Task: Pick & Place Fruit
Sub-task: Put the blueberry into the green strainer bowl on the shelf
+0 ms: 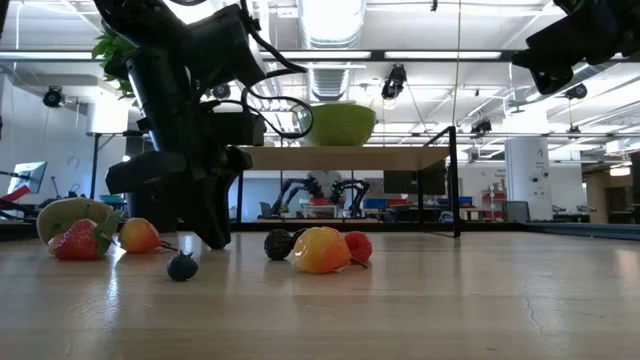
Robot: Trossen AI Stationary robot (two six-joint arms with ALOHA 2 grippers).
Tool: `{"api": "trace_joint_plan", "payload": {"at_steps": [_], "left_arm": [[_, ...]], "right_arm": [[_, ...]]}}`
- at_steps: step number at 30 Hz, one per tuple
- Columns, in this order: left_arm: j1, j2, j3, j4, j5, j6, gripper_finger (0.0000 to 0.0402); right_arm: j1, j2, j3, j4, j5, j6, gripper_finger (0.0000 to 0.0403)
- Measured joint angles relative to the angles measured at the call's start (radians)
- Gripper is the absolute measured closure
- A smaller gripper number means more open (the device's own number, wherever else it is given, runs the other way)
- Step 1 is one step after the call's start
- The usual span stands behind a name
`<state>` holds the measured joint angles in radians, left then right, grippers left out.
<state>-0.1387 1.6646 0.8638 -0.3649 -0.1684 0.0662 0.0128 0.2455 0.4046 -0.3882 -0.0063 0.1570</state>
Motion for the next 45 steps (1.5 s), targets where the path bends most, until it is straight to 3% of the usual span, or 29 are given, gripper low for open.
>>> {"api": "trace_joint_plan", "payload": {"at_steps": [8, 16, 25, 34, 45], "left_arm": [[0.0, 0.006, 0.036, -0.002, 0.006, 0.007, 0.0339], [0.007, 0.005, 0.222, 0.006, -0.014, 0.107, 0.0339], [0.066, 0.004, 0.524, 0.016, -0.205, 0.305, 0.0339], [0.212, 0.002, 0.75, 0.017, -0.241, 0.36, 0.0339], [0.432, 0.002, 0.758, 0.008, -0.242, 0.196, 0.0339]], "right_arm": [[0.0, 0.0, 0.0, 0.0, 0.0, 0.0, 0.0226], [0.0, 0.0, 0.0, 0.0, 0.0, 0.0, 0.0209], [0.0, 0.0, 0.0, 0.0, 0.0, 0.0, 0.0199], [0.0, 0.0, 0.0, 0.0, 0.0, 0.0, 0.0219], [0.0, 0.0, 0.0, 0.0, 0.0, 0.0, 0.0252]]}}
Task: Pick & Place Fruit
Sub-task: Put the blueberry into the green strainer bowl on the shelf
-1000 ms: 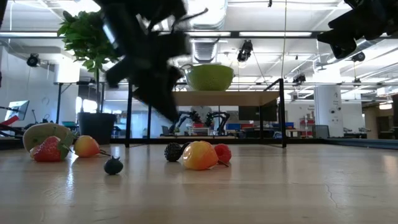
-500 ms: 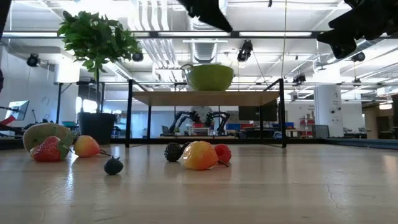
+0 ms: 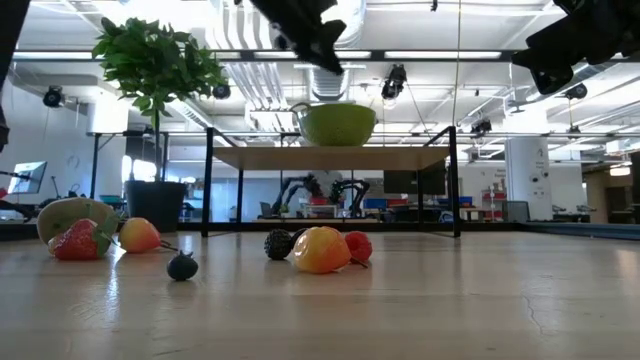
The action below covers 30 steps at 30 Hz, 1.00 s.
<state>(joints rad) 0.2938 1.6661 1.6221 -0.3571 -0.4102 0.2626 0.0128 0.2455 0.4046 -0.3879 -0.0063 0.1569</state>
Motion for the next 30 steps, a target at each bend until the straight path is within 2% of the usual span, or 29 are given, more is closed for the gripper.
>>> {"api": "trace_joint_plan", "payload": {"at_steps": [8, 18, 30], "left_arm": [[0.074, 0.0, -0.042, -0.034, 0.002, -0.123, 0.0339], [0.074, 0.001, -0.134, -0.026, 0.012, -0.117, 0.0339], [0.073, 0.002, -0.154, 0.002, 0.012, -0.106, 0.0339]], "right_arm": [[0.0, 0.0, 0.0, 0.0, 0.0, 0.0, 0.0278], [0.0, 0.0, 0.0, 0.0, 0.0, 0.0, 0.0311], [0.0, 0.0, 0.0, 0.0, 0.0, 0.0, 0.0352]]}}
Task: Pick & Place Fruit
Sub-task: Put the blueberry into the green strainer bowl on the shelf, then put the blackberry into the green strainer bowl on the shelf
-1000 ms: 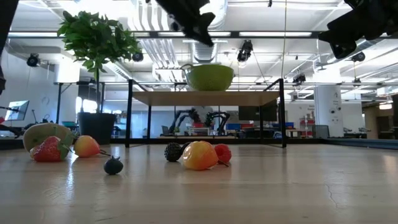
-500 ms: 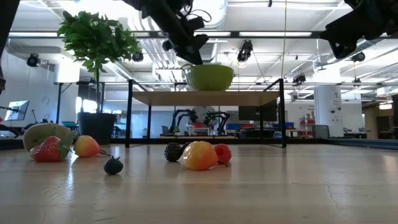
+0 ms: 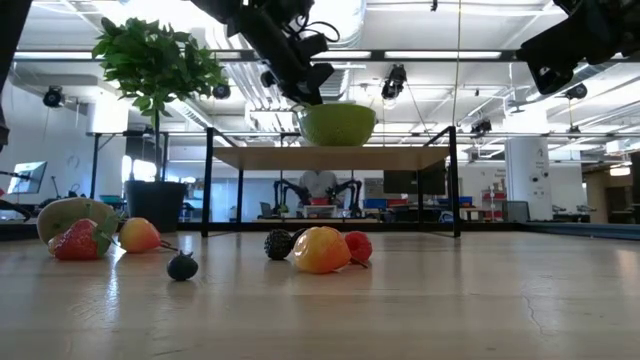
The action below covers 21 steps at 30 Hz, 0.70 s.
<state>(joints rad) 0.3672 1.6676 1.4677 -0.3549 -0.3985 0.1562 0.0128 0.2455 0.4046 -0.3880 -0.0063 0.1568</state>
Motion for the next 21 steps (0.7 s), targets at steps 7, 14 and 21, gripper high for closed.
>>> {"api": "trace_joint_plan", "payload": {"at_steps": [7, 14, 21], "left_arm": [[0.0, 0.0, 0.0, -0.001, 0.0, 0.001, 0.0295], [-0.004, 0.0, 0.007, -0.009, 0.0, 0.032, 0.0233], [-0.028, 0.0, 0.081, -0.12, 0.001, 0.053, 0.0225]], "right_arm": [[0.0, 0.0, 0.0, 0.0, 0.0, 0.0, 0.0365], [0.0, 0.0, 0.0, 0.0, 0.0, 0.0, 0.0352], [0.0, 0.0, 0.0, 0.0, 0.0, 0.0, 0.0329]]}}
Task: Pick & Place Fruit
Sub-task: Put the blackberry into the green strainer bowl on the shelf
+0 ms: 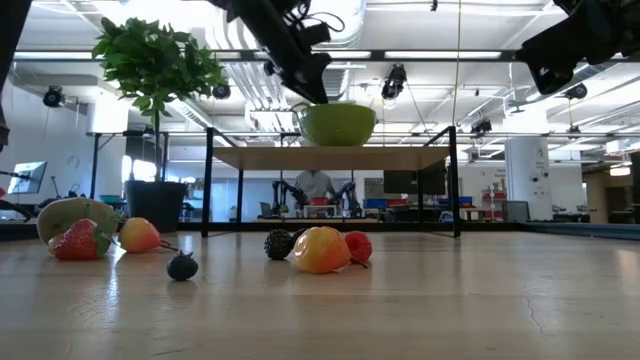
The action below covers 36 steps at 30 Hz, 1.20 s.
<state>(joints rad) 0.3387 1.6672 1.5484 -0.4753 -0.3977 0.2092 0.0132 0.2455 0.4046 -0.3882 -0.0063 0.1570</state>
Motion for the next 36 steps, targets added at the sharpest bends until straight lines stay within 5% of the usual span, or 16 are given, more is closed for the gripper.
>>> {"api": "trace_joint_plan", "payload": {"at_steps": [13, 36], "left_arm": [[-0.152, -0.005, 0.143, -0.291, 0.05, -0.028, 0.0225], [-0.524, -0.002, 0.019, -0.359, 0.201, -0.082, 0.0225]], "right_arm": [[0.0, 0.0, 0.0, 0.0, 0.0, 0.0, 0.0287], [0.0, 0.0, 0.0, 0.0, 0.0, 0.0, 0.0223]]}}
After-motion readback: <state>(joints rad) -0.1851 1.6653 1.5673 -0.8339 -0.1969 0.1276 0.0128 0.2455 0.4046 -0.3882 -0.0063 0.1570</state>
